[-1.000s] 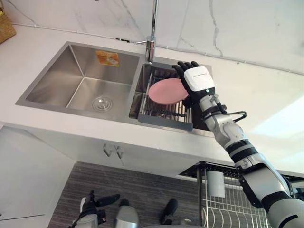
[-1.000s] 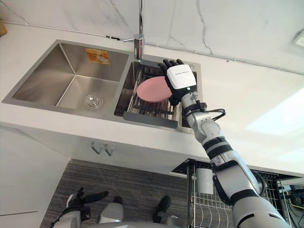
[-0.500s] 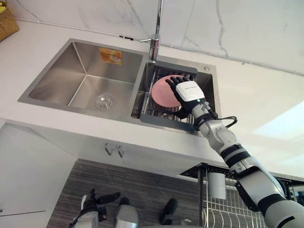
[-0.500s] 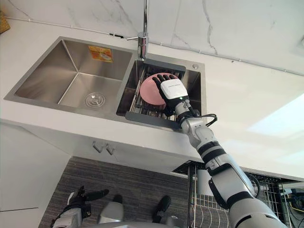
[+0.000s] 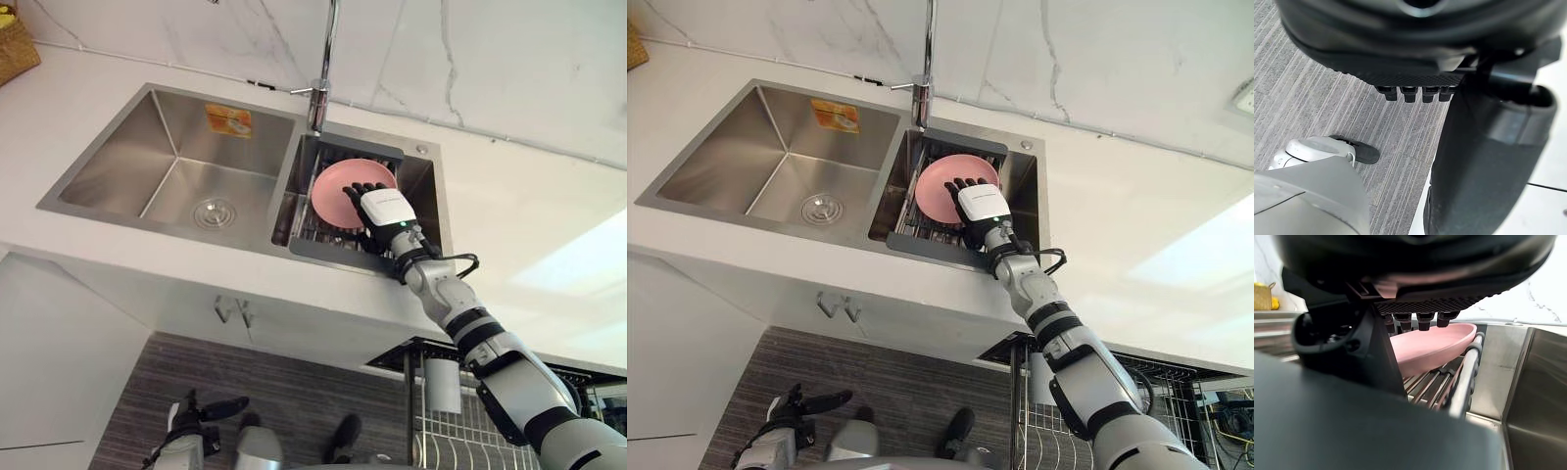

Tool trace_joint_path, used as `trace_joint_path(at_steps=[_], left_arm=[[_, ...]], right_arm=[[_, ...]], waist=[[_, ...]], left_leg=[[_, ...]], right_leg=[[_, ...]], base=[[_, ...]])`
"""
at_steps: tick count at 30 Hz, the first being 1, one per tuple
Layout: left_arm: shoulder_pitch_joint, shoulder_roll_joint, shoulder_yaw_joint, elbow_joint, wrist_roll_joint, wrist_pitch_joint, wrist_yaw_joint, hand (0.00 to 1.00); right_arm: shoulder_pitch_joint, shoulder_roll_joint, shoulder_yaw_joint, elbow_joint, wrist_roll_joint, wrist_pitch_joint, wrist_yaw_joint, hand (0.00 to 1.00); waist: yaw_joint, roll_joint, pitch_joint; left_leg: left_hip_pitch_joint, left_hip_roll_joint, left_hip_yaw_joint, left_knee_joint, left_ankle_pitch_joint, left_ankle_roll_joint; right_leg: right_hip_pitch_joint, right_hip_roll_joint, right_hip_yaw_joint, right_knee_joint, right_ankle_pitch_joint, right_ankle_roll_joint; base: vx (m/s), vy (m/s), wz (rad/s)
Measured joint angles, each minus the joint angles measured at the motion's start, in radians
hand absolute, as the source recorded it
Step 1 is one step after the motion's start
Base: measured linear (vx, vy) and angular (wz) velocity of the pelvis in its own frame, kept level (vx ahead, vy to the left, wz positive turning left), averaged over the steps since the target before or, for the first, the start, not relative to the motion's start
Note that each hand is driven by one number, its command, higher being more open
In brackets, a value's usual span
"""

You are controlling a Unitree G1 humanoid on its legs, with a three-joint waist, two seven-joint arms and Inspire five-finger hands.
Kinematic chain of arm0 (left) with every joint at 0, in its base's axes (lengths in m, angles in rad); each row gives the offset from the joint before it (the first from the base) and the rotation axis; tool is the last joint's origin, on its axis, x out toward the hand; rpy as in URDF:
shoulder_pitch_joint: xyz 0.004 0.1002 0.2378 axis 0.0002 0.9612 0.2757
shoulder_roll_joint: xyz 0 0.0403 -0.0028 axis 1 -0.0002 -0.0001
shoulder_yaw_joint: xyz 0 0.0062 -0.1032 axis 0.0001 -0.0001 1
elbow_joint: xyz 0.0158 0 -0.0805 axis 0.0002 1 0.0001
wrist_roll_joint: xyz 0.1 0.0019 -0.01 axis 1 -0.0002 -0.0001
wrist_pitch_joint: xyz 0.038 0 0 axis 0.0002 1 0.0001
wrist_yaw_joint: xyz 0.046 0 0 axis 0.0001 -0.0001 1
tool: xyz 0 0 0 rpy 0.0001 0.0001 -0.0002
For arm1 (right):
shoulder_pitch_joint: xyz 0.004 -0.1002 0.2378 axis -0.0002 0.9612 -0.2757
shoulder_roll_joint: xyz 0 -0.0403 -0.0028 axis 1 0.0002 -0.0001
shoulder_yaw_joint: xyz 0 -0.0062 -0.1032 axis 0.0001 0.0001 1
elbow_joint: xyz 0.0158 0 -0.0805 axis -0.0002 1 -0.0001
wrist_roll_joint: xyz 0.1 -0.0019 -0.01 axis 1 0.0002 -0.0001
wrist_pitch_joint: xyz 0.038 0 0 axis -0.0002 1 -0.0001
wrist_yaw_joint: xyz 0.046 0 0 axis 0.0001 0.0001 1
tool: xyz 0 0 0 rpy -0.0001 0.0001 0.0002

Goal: Walk over to the sink, pick up the cup, carry it to the dishwasher, place the cup inside the dishwasher, then close the dishwasher door

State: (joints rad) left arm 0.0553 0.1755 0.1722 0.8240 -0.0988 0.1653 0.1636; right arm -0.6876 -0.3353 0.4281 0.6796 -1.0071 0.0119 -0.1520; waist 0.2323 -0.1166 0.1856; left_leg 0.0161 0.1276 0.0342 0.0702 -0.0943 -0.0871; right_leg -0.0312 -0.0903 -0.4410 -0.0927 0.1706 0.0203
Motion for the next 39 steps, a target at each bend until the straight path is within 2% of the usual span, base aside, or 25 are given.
trace_joint_path(at_steps=[4,10,13,17,22,28,33,37,39], left_arm=[[-0.010,0.003,0.000,-0.001,0.001,0.001,-0.010,1.00],[-0.019,0.002,0.013,-0.002,0.000,-0.005,-0.009,1.00],[-0.016,0.003,0.019,-0.002,-0.001,-0.017,-0.008,1.00],[0.004,0.003,0.020,-0.002,-0.002,-0.032,-0.002,1.00],[0.014,0.002,0.027,0.000,-0.017,-0.058,0.004,1.00],[0.016,-0.002,0.028,0.006,-0.027,-0.076,0.004,1.00],[0.017,-0.014,0.027,0.008,-0.026,-0.086,0.003,1.00],[0.040,-0.017,0.027,0.003,-0.021,-0.087,0.002,1.00],[0.051,-0.018,0.027,-0.012,-0.014,-0.087,-0.009,1.00]], right_arm=[[0.000,0.004,0.025,0.005,-0.061,0.029,-0.051,0.00],[0.000,0.004,0.032,-0.001,-0.128,0.082,-0.193,0.00],[-0.005,0.003,0.025,-0.020,-0.122,0.106,-0.230,0.00],[-0.016,0.001,-0.058,-0.029,-0.040,0.110,-0.324,0.00],[-0.069,-0.030,-0.195,-0.087,0.158,0.109,-0.423,0.00],[-0.099,-0.046,-0.265,-0.111,0.220,0.060,-0.421,0.00],[-0.096,-0.055,-0.265,-0.124,0.238,0.018,-0.371,0.00],[0.004,-0.062,-0.277,-0.285,0.238,-0.011,-0.323,0.00],[0.079,-0.085,-0.299,-0.390,0.238,-0.033,-0.302,0.00]], waist=[[0.000,-0.010,-0.003],[0.002,-0.008,0.000],[0.012,-0.005,0.006],[0.017,-0.001,0.011],[0.013,0.013,0.020],[-0.005,0.028,0.030],[-0.010,0.046,0.039],[-0.026,0.059,0.036],[-0.031,0.061,0.035]], left_leg=[[-0.007,0.001,-0.003,0.008,-0.001,0.001],[-0.030,0.006,0.000,0.025,-0.002,0.000],[-0.035,0.012,0.000,0.033,-0.003,-0.002],[-0.034,0.012,0.000,0.036,-0.004,-0.004],[-0.029,0.010,0.003,0.036,-0.004,-0.004],[-0.016,0.010,0.007,0.034,-0.004,-0.003],[-0.003,0.011,0.007,0.033,-0.002,-0.003],[0.025,0.010,0.000,0.021,0.000,-0.002],[0.015,0.004,-0.013,0.062,-0.024,0.003]], right_leg=[[0.000,0.000,-0.002,0.000,0.000,-0.001],[-0.019,0.005,0.002,0.000,0.000,-0.001],[-0.021,0.010,0.001,0.000,0.002,-0.005],[-0.022,0.011,0.002,0.000,0.004,-0.007],[-0.021,0.010,0.005,0.000,0.009,-0.011],[-0.011,0.010,0.009,0.000,0.009,-0.011],[0.001,0.010,0.010,0.000,0.009,-0.011],[0.029,0.009,0.001,0.000,0.008,-0.011],[0.036,0.006,0.006,0.006,-0.007,-0.003]], base=[[0.01,0.004,0.00],[-0.01,-0.002,-0.02],[0.00,0.000,0.00],[0.02,0.011,0.00],[0.02,0.020,-0.01],[0.00,0.004,-0.01],[0.00,0.000,0.00],[0.01,0.019,0.05],[0.01,0.057,0.00]])
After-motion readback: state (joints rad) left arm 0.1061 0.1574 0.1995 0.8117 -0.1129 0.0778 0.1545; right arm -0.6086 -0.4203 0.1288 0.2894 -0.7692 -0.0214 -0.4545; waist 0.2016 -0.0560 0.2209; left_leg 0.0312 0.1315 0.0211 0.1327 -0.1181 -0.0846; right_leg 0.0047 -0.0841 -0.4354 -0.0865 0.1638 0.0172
